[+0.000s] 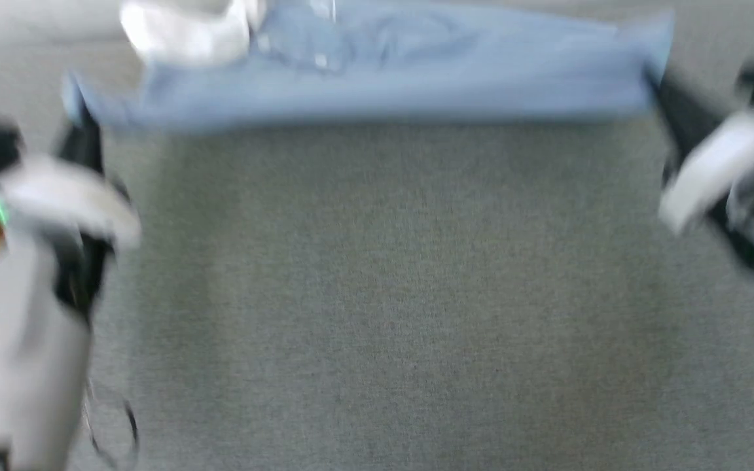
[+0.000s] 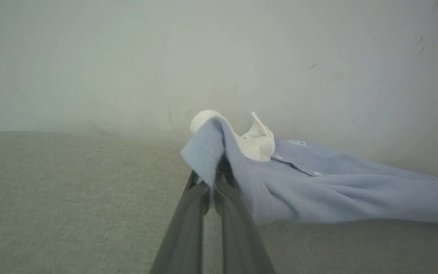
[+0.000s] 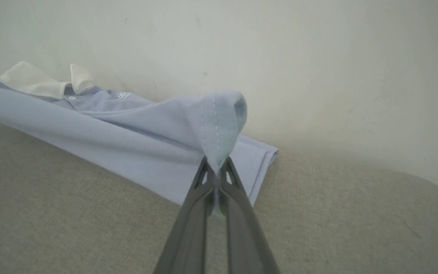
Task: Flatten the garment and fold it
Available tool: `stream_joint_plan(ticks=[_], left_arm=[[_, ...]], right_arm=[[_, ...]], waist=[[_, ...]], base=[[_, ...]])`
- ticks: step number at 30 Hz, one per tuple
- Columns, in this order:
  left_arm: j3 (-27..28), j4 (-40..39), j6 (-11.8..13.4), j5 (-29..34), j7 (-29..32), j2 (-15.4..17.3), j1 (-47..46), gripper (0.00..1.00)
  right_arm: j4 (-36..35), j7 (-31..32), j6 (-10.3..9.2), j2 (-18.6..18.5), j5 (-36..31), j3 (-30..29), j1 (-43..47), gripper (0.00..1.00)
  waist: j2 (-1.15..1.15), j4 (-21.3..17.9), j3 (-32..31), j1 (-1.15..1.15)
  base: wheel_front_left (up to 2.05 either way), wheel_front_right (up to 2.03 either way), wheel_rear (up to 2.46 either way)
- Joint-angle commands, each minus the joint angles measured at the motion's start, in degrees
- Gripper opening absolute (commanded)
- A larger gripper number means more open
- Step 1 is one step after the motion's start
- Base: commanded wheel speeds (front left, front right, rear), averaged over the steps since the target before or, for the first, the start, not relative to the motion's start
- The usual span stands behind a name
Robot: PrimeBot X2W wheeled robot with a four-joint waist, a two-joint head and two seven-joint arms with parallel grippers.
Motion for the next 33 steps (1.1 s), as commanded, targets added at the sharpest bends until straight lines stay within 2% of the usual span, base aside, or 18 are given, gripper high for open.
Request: stream_joint_plan(ticks=[1,4,9,14,19,23,27,30,33], left_arm=[[0.6,-2.0,1.1,-0.4,0.0,0.8,3.8,0.0],[1.4,-11.9,4.7,-1.6,1.9,1.8,16.7,0.0],[3.5,-32.1,13.8,-2.7,7.1,3.9,37.7,0.0],[5.6,-49.9,22.5,-3.4,14.0,6.3,55.0,0.0],[6.5,-61.0,28.2,-4.2,19.2,7.1,65.2,0.0],[6.1,-65.7,31.0,-5.5,23.2,7.4,70.1,0.0],[7.2,-68.4,32.0,-5.1,23.7,8.2,69.8,0.0],[7.4,-68.0,31.1,-4.4,22.6,8.5,65.4,0.0],[6.1,-65.4,28.6,-3.7,22.1,9.1,58.8,0.0]], right_arm=[[-0.9,-0.4,-0.13,-0.6,0.4,0.2,2.6,0.0],[-4.3,0.1,-0.13,-1.6,0.3,0.3,10.3,0.0],[-10.5,1.6,-0.13,-3.2,-1.4,-3.1,22.6,0.0],[-17.1,4.9,-0.13,-3.2,-4.5,-10.7,34.7,0.0],[-24.6,9.3,-0.13,-1.0,-9.3,-20.7,46.8,0.0],[-30.5,13.0,-0.13,2.5,-13.3,-28.8,54.8,0.0],[-35.7,16.7,-0.13,6.0,-16.1,-34.3,59.3,0.0],[-37.9,18.9,-0.13,8.0,-17.7,-35.6,58.7,0.0],[-37.9,20.8,-0.13,9.1,-19.4,-35.3,55.5,0.0]], waist=[[0.0,1.1,-7.1,0.01],[0.0,0.5,-9.7,0.01],[0.0,0.2,-13.4,0.01],[0.0,0.1,-15.0,0.01],[0.0,0.5,-15.3,0.01],[0.0,0.4,-15.3,0.01],[0.0,0.2,-14.6,0.01],[0.0,-0.2,-13.7,0.01],[0.0,-0.8,-12.3,0.01]], base=[[0.0,0.0,0.0],[0.0,0.0,0.0],[0.0,0.0,0.0],[0.0,0.0,0.0],[0.0,0.0,0.0],[0.0,0.0,0.0],[0.0,0.0,0.0],[0.0,0.0,0.0],[0.0,0.0,0.0]])
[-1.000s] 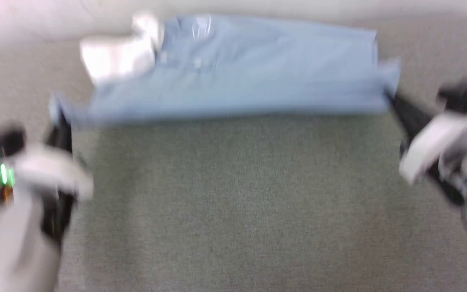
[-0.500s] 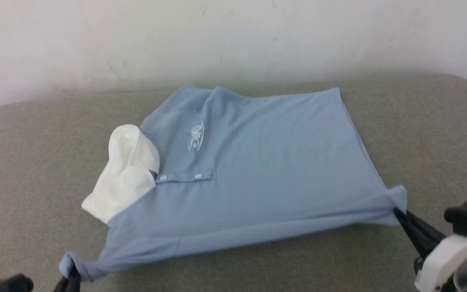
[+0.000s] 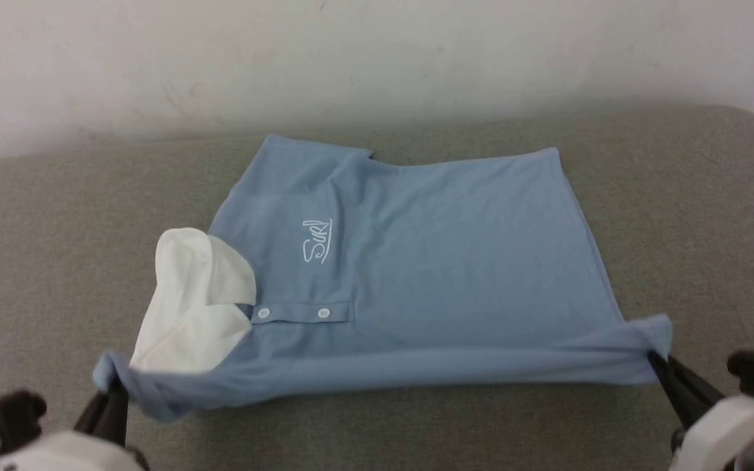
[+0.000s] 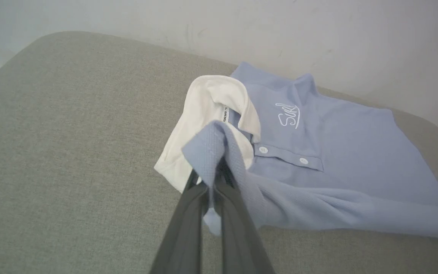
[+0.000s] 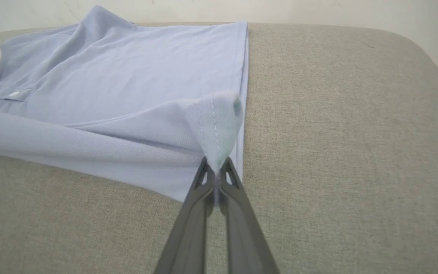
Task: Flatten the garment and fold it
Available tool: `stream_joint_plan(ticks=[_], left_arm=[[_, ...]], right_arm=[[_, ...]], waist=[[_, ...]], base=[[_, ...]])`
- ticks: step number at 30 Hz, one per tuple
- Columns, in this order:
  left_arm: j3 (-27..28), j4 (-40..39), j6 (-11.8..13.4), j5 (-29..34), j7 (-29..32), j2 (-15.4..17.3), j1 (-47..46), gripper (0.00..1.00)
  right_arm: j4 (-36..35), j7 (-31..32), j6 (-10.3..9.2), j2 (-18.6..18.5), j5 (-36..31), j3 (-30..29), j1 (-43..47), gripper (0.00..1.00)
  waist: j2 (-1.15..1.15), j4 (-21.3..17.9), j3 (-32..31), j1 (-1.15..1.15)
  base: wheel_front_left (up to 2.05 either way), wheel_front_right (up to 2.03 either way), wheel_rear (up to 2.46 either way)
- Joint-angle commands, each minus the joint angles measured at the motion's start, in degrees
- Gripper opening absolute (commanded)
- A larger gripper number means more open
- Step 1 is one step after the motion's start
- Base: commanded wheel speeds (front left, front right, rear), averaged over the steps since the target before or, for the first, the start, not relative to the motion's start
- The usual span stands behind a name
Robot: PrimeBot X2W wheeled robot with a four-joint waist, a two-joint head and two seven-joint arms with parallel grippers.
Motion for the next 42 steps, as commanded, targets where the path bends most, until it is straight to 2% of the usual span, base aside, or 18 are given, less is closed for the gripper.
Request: stream_joint_plan(ticks=[1,3,6,14,15,16,17,18,19,20,22,23,27,31,34,38,42], left_arm=[[-0.5,2.7,-1.8,0.7,-0.9,0.5,-6.3,0.0],[-0.9,4.2,-2.7,0.9,-1.2,0.4,-9.0,0.0],[-2.1,9.7,-5.2,0.7,-1.7,-0.1,-16.3,0.0],[-5.8,27.4,-11.1,-0.5,-2.5,-3.6,-31.1,0.0],[-6.2,29.6,-11.9,-0.7,-2.9,-4.3,-32.5,0.0],[-6.5,31.8,-12.5,-0.8,-3.5,-5.0,-33.8,0.0],[-7.0,34.2,-13.2,-0.9,-3.7,-5.6,-34.7,0.0],[-7.5,36.4,-13.9,-1.1,-3.9,-6.3,-35.5,0.0],[-7.9,38.4,-14.6,-1.5,-4.0,-6.9,-36.2,0.09],[-8.2,40.1,-15.2,-1.9,-4.2,-7.6,-36.7,0.31],[-8.5,42.8,-16.1,-2.1,-5.1,-8.5,-37.5,0.9],[-8.5,43.7,-16.3,-2.2,-5.7,-8.9,-37.7,1.0],[-8.1,45.1,-16.9,-2.5,-7.7,-9.5,-37.4,1.0],[-7.4,42.5,-16.5,-2.8,-6.8,-7.5,-35.4,1.0],[-7.8,39.0,-15.7,-2.4,-2.3,-3.9,-33.1,1.0],[-8.7,32.8,-15.3,-3.7,5.8,0.6,-30.3,1.0],[-9.7,28.5,-14.1,-6.0,14.0,3.1,-28.1,1.0]], right_arm=[[0.6,1.4,-0.14,0.6,-1.0,-0.3,-3.7,0.0],[1.2,1.9,-0.14,1.0,-1.2,0.0,-5.4,0.0],[4.1,3.1,-0.14,1.2,-1.7,1.7,-10.9,0.0],[15.7,3.1,-0.14,1.2,-0.8,7.0,-23.2,0.0],[17.5,3.0,-0.14,1.1,-0.9,7.7,-24.2,0.13],[19.2,2.5,-0.14,1.1,-1.0,8.2,-25.2,0.39],[20.8,1.7,-0.14,1.2,-1.1,8.7,-26.1,0.51],[22.3,0.8,-0.14,1.4,-1.1,9.1,-26.9,0.85],[23.7,0.0,-0.14,1.6,-1.1,9.6,-27.4,1.0],[24.9,-0.8,-0.14,2.0,-1.0,10.0,-28.0,1.0],[26.9,-2.6,-0.14,2.5,-0.7,10.9,-28.5,1.0],[27.6,-3.6,-0.14,2.7,-0.4,11.4,-28.6,1.0],[27.8,-9.7,-0.14,2.8,0.6,12.0,-27.7,1.0],[24.4,-14.3,-0.14,2.8,0.0,10.9,-24.5,1.0],[19.7,-15.6,-0.14,3.0,-1.4,9.0,-21.2,1.0],[12.7,-14.3,-0.14,4.5,-3.6,5.4,-16.5,1.0],[6.3,-11.4,-0.14,6.3,-5.9,3.1,-13.0,1.0]], waist=[[0.0,-0.7,1.9,0.0],[0.0,-0.9,2.6,0.0],[0.0,-1.7,4.8,0.0],[0.0,-2.1,9.4,0.0],[0.0,-2.0,9.7,0.0],[0.0,-1.9,9.9,0.0],[0.0,-1.8,10.0,0.0],[0.0,-1.8,10.0,0.0],[0.0,-1.8,10.0,0.0],[0.0,-1.8,10.0,0.0],[0.0,-1.8,9.7,0.0],[0.0,-1.7,9.4,0.0],[0.0,-1.3,7.4,0.0],[0.0,-1.0,4.8,0.0],[0.0,-1.0,3.2,0.0],[0.0,-1.3,2.1,0.0],[0.0,-2.0,2.3,0.0]], base=[[0.0,0.0,0.0],[0.0,0.0,0.0],[0.0,0.0,0.0],[0.0,0.0,0.0],[0.0,0.0,0.0],[0.0,0.0,0.0],[0.0,0.0,0.0],[0.0,0.0,0.0],[0.0,0.0,0.0],[0.0,0.0,0.0],[0.0,0.0,0.0],[0.0,0.0,0.0],[0.0,0.0,0.0],[0.0,0.0,0.0],[0.0,0.0,0.0],[0.0,0.0,0.0],[0.0,0.0,0.0]])
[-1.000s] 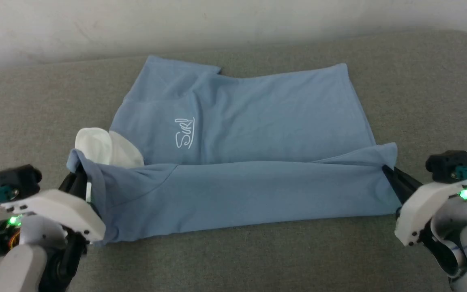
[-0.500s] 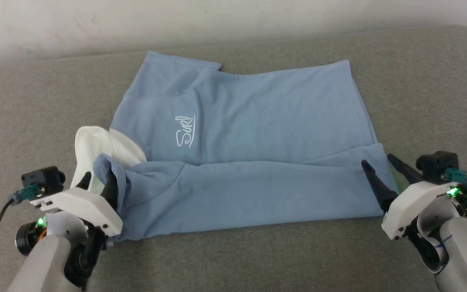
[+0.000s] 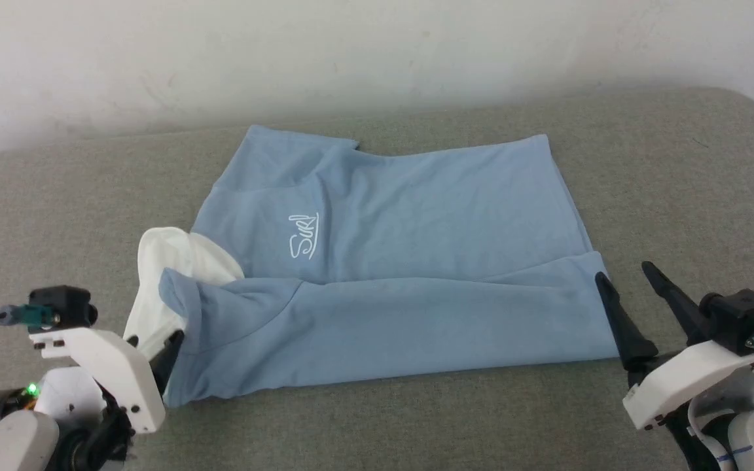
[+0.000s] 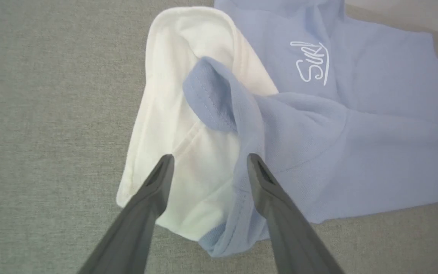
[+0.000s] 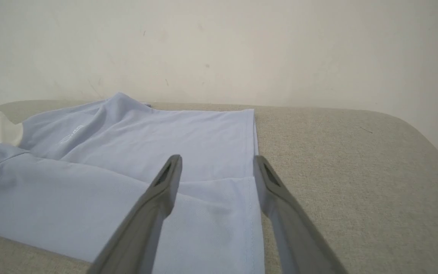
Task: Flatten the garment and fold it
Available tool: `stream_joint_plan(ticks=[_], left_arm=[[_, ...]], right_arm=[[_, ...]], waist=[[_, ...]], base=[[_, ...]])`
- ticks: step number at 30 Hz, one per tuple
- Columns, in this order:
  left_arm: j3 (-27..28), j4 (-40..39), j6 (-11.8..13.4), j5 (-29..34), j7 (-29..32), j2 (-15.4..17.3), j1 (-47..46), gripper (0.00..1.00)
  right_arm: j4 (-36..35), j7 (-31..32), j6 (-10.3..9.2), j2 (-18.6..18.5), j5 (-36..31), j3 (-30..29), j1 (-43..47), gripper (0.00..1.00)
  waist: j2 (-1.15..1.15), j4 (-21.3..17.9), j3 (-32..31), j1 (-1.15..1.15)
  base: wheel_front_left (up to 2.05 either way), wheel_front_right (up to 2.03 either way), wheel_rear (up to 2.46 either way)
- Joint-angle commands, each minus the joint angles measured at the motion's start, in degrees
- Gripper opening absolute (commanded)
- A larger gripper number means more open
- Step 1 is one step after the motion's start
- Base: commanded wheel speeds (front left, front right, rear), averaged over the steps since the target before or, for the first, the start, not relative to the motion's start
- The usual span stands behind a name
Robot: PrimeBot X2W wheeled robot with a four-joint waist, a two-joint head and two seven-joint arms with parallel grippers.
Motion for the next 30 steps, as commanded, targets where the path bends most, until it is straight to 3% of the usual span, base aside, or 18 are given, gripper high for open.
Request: stream_joint_plan(ticks=[1,5,10,15,16,17,18,26,30], left_arm=[[-0.2,-0.5,0.4,-0.6,0.8,0.3,0.8,1.0],[-1.7,-1.5,1.4,-1.2,4.1,0.4,1.7,1.0],[-4.7,3.3,2.5,1.4,5.5,0.0,0.7,1.0],[-8.4,9.1,2.8,1.4,8.4,-3.4,0.0,1.0],[-9.0,9.8,2.3,1.1,8.8,-4.1,0.0,0.62],[-9.6,10.4,2.0,1.1,9.3,-4.6,-0.1,0.16],[-10.2,10.9,1.7,0.8,9.8,-5.1,-0.1,0.0],[-9.3,10.9,-0.3,-0.5,7.6,-5.4,0.1,0.0],[-7.6,8.0,0.0,0.0,4.8,-4.5,-0.1,0.0]], right_arm=[[-0.9,0.3,-0.06,0.6,-0.4,-0.2,0.5,1.0],[-4.2,2.0,-0.06,1.4,-1.0,-0.5,1.3,1.0],[-5.7,3.0,-0.06,2.0,-0.7,-0.8,1.5,1.0],[-5.8,3.5,-0.06,1.9,0.1,-1.0,1.2,1.0],[-5.8,3.7,-0.06,1.8,0.3,-1.3,1.2,1.0],[-5.7,4.2,-0.06,1.6,0.4,-1.4,1.3,1.0],[-5.6,4.8,-0.06,1.5,0.8,-1.6,1.3,1.0],[2.5,22.2,-0.06,-1.6,6.4,-0.7,0.0,1.0],[7.7,27.0,-0.06,-1.8,8.2,-0.3,-3.4,1.0]], waist=[[0.0,-0.6,0.4,0.01],[0.0,-1.8,1.7,0.01],[0.0,-2.7,3.3,0.01],[0.0,-3.5,3.8,0.01],[0.0,-3.6,3.7,0.01],[0.0,-3.6,3.6,0.01],[0.0,-3.6,3.5,0.01],[0.0,-2.9,2.3,0.01],[0.0,-1.6,2.2,0.01]], base=[[0.0,0.0,0.0],[0.0,0.0,0.0],[0.0,0.0,0.0],[0.0,0.0,0.0],[0.0,0.0,0.0],[0.0,0.0,0.0],[0.0,0.0,0.0],[0.0,0.0,0.0],[0.0,0.0,0.0]])
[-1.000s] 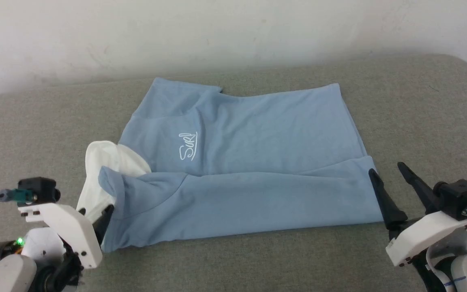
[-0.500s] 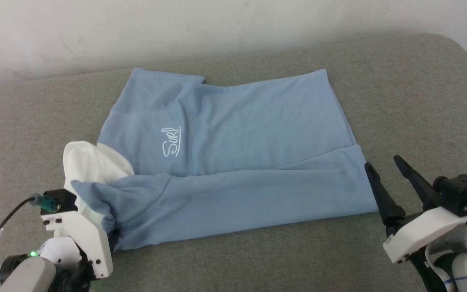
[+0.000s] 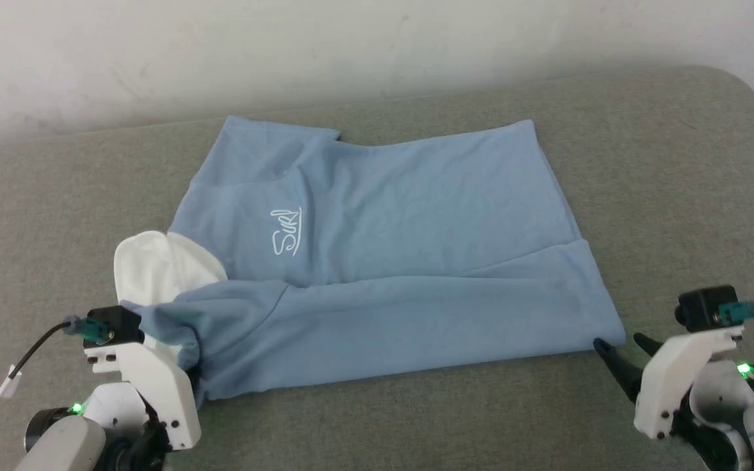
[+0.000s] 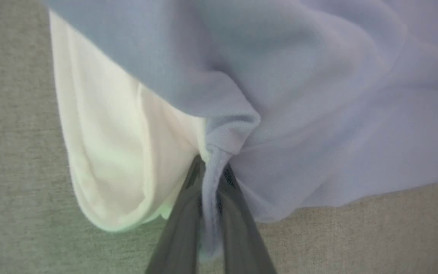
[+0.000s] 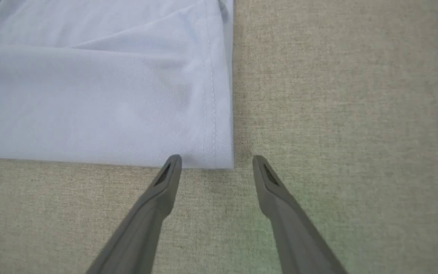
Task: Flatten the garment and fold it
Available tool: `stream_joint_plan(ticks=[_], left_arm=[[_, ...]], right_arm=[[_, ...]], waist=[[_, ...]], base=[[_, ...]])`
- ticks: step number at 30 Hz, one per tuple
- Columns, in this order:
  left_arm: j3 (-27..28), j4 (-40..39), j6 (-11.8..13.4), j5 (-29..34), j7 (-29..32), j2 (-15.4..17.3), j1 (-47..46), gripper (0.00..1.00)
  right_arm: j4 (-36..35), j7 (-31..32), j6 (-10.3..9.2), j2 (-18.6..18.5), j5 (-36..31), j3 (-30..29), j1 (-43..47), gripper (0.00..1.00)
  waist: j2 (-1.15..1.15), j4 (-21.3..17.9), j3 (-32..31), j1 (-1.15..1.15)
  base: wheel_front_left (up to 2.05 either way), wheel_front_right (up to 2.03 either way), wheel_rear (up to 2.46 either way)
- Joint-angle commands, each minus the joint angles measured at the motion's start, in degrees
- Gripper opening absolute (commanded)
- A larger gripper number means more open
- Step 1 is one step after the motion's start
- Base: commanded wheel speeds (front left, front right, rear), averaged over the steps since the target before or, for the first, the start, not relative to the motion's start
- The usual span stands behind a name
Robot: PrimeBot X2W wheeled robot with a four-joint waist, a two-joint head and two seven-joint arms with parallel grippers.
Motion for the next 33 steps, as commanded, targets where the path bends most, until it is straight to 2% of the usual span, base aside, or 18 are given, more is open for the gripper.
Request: stream_joint_plan(ticks=[1,7,8,9,11,12,15,20,24,25,28,33], left_arm=[[-0.8,-0.4,-0.1,-0.1,0.0,-1.0,2.0,0.0],[-0.4,-5.3,-0.1,1.3,-2.1,-0.2,1.4,0.0],[-0.5,-5.5,-0.3,1.4,-2.2,-0.2,1.3,0.0],[-0.8,-5.6,-0.4,1.5,-2.2,-0.2,1.2,0.0],[-1.0,-5.7,-0.8,1.2,-2.4,-0.7,1.1,0.0],[-1.1,-5.5,-0.9,1.2,-2.5,-0.8,1.1,0.0],[-1.4,-5.1,-1.2,1.3,-3.0,-1.0,1.0,0.0],[-0.2,-6.6,-0.1,1.4,-5.3,-0.9,3.1,0.0],[1.6,-11.4,2.6,1.8,-6.4,0.8,6.8,0.0],[1.6,-11.4,2.6,1.8,-6.4,0.8,6.8,0.0],[3.3,-15.5,5.1,2.0,-6.9,2.5,10.8,0.0],[4.3,-20.8,8.6,1.4,-6.1,3.9,18.1,0.0]], right_arm=[[1.2,0.6,-0.05,0.3,0.7,0.3,-2.0,1.0],[11.9,3.9,-0.05,1.1,2.3,3.1,-8.5,1.0],[14.0,4.9,-0.05,1.4,3.1,3.6,-9.3,0.97],[16.0,6.1,-0.05,1.4,3.6,4.4,-10.1,0.61],[19.2,8.9,-0.05,1.9,5.4,5.9,-11.2,0.11],[20.2,10.2,-0.05,2.0,6.3,6.7,-11.6,0.0],[20.7,11.5,-0.05,1.6,8.3,8.7,-12.4,0.0],[16.4,7.2,-0.05,-1.5,8.9,10.9,-12.8,0.0],[9.8,3.8,-0.05,-4.4,8.5,11.3,-10.2,0.0],[9.8,3.8,-0.05,-4.4,8.5,11.3,-10.2,0.0],[4.7,2.1,-0.05,-6.0,7.7,9.7,-6.0,0.0],[-3.2,3.6,-0.05,-5.8,6.8,5.4,4.4,0.0]], waist=[[0.0,0.8,0.0,-0.01],[0.0,2.5,0.6,-0.01],[0.0,2.7,0.7,-0.01],[0.0,2.9,0.8,-0.01],[0.0,3.2,0.9,-0.01],[0.0,3.3,0.8,-0.01],[0.0,3.3,0.7,-0.01],[0.0,2.7,-1.0,-0.01],[0.0,2.5,-2.9,-0.01],[0.0,2.5,-2.9,-0.01],[0.0,2.8,-4.4,-0.01],[0.0,3.5,-5.5,-0.01]], base=[[0.0,0.0,0.0],[0.0,0.0,0.0],[0.0,0.0,0.0],[0.0,0.0,0.0],[0.0,0.0,0.0],[0.0,0.0,0.0],[0.0,0.0,0.0],[0.0,0.0,0.0],[0.0,0.0,0.0],[0.0,0.0,0.0],[0.0,0.0,0.0],[0.0,0.0,0.0]])
